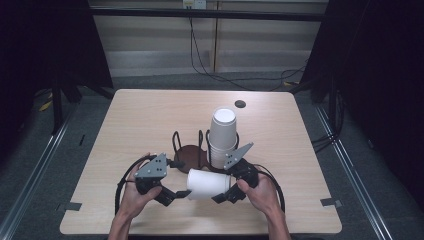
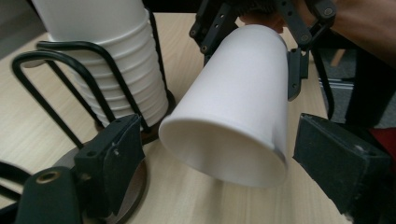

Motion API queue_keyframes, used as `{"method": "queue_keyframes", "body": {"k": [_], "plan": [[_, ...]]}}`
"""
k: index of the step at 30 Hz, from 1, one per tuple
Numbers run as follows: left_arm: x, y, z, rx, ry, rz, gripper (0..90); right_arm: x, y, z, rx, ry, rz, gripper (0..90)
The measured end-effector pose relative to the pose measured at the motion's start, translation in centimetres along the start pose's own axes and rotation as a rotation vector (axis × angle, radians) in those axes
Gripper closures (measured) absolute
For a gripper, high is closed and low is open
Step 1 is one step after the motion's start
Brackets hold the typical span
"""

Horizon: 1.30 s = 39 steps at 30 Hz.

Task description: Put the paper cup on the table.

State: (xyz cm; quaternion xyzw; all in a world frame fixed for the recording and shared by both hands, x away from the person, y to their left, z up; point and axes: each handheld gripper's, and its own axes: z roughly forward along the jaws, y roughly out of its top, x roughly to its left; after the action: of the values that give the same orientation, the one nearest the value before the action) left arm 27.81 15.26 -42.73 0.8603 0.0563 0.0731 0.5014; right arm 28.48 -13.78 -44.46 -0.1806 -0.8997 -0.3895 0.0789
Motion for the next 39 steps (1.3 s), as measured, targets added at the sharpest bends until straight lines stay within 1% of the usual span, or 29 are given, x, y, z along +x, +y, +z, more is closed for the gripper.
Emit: {"method": "queue_keyframes", "body": {"k": [1,2,3,4,5,7,9,10,11,13,14,15,16,17,18,19,21,23,24,26,29,30,33,34,35,37,38,39], "plan": [[0.0,0.0,0.0,0.0,0.0,0.0,15.6,0.0,-0.1,-0.1,-0.016,0.01,0.006,24.7],[-0.1,-0.3,-0.1,-0.006,0.004,-0.001,15.6,0.0,-0.1,-0.2,-0.047,0.009,0.015,24.8],[-0.1,-0.3,-0.1,-0.006,0.004,-0.001,15.7,0.0,-0.1,-0.3,-0.056,0.014,0.015,24.8],[-0.1,-0.6,-0.2,-0.024,0.006,-0.015,15.6,0.1,-0.1,-0.4,-0.068,0.006,0.018,24.7],[-0.2,-0.7,-0.3,-0.027,0.011,-0.022,15.7,0.0,-0.1,-0.4,-0.066,-0.005,0.021,24.8],[-0.2,-1.0,-0.5,-0.026,0.031,-0.032,15.6,0.0,-0.3,-0.5,-0.067,-0.011,0.029,24.7],[-0.3,-1.3,-0.6,-0.036,0.026,-0.055,15.6,0.0,-0.5,-0.5,-0.082,-0.009,0.032,24.7],[-0.3,-1.5,-0.5,-0.042,0.026,-0.065,15.6,-0.1,-0.6,-0.6,-0.094,-0.017,0.032,24.7],[-0.3,-1.7,-0.5,-0.042,0.027,-0.068,15.6,-0.1,-0.8,-0.6,-0.101,-0.013,0.037,24.7],[-0.4,-2.1,-0.4,-0.05,0.022,-0.087,15.7,-0.2,-1.1,-0.7,-0.125,-0.023,0.047,24.6],[-0.4,-2.3,-0.3,-0.064,0.012,-0.11,15.7,-0.2,-1.3,-0.7,-0.14,-0.02,0.048,24.5],[-0.3,-2.4,-0.2,-0.066,0.006,-0.123,15.7,-0.3,-1.5,-0.7,-0.153,-0.01,0.053,24.5],[-0.4,-2.5,-0.1,-0.064,0.016,-0.14,15.9,-0.3,-1.6,-0.6,-0.166,-0.012,0.056,24.5],[-0.4,-2.7,-0.1,-0.059,0.034,-0.144,15.7,-0.3,-1.7,-0.6,-0.168,-0.012,0.056,24.5],[-0.4,-2.7,-0.1,-0.059,0.034,-0.144,15.8,-0.3,-1.7,-0.6,-0.168,-0.012,0.056,24.5],[-0.4,-2.8,-0.1,-0.071,0.024,-0.152,15.8,-0.2,-1.8,-0.7,-0.183,-0.017,0.06,24.5],[-0.6,-3.1,0.0,-0.097,0.019,-0.165,15.8,-0.3,-2.0,-0.7,-0.213,-0.015,0.06,24.5],[-0.8,-3.3,0.2,-0.108,0.012,-0.154,15.7,-0.3,-2.3,-0.6,-0.236,-0.008,0.06,24.4],[-0.9,-3.4,0.3,-0.098,0.014,-0.15,15.7,-0.3,-2.4,-0.5,-0.248,-0.009,0.06,24.4],[-0.9,-3.5,0.5,-0.079,0.028,-0.157,15.7,-0.5,-2.6,-0.4,-0.26,-0.018,0.067,24.4],[-0.8,-3.6,0.5,-0.1,0.012,-0.167,15.7,-0.4,-2.7,-0.2,-0.288,-0.022,0.057,24.4],[-0.9,-3.6,0.5,-0.104,0.013,-0.169,15.7,-0.3,-2.7,-0.2,-0.297,-0.022,0.054,24.4],[-1.1,-3.8,0.6,-0.125,0.02,-0.183,15.7,-0.3,-2.8,0.0,-0.325,-0.007,0.05,24.4],[-1.1,-3.8,0.7,-0.142,0.007,-0.195,15.7,-0.3,-2.9,0.0,-0.328,-0.009,0.052,24.4],[-1.2,-3.9,0.6,-0.146,0.006,-0.203,15.7,-0.3,-3.0,0.1,-0.325,-0.006,0.053,24.4],[-1.3,-3.9,0.7,-0.134,0.017,-0.197,15.6,-0.4,-3.2,0.2,-0.342,0.011,0.056,24.4],[-1.4,-3.8,0.7,-0.137,0.016,-0.195,15.6,-0.4,-3.3,0.2,-0.354,0.02,0.059,24.4],[-1.4,-3.8,0.7,-0.141,0.015,-0.196,15.6,-0.4,-3.4,0.2,-0.366,0.02,0.056,24.4]]}}
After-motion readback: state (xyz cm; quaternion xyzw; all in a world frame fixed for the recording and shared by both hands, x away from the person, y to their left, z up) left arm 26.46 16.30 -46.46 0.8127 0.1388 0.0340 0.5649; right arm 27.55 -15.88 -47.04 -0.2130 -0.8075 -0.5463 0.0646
